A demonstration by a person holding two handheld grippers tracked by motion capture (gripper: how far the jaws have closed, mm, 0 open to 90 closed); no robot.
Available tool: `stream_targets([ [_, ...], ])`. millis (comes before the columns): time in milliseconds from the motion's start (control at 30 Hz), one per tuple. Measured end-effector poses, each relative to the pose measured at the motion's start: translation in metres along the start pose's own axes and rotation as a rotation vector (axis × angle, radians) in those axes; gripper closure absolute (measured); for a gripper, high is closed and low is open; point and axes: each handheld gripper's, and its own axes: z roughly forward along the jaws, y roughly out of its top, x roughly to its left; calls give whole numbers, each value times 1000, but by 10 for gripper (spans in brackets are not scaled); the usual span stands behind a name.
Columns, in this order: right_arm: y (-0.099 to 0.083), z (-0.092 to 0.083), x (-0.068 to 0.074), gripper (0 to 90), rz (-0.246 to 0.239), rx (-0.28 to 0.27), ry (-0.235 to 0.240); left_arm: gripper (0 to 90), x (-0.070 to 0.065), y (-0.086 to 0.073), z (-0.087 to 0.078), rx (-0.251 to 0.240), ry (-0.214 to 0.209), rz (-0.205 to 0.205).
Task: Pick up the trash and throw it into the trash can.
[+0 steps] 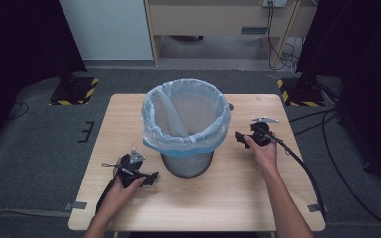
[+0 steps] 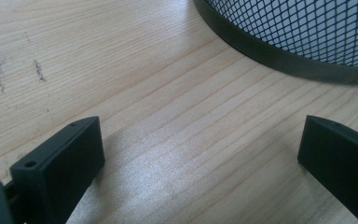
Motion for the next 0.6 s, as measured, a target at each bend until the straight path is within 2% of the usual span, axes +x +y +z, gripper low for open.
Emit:
stream_targets([
  [233, -10, 13, 2, 87, -21, 28, -27, 0, 0, 0, 0, 0, 0, 0],
  [467, -17, 23, 6, 75, -72, 47, -75, 0, 0, 0, 0, 0, 0, 0],
  [500, -17, 23, 6, 75, -72, 47, -75, 0, 0, 0, 0, 0, 0, 0],
  [533, -18, 23, 7, 36, -102, 63, -71, 0, 0, 0, 0, 0, 0, 0],
  [600, -19, 23, 7, 27, -112, 70, -58, 0, 0, 0, 0, 0, 0, 0],
])
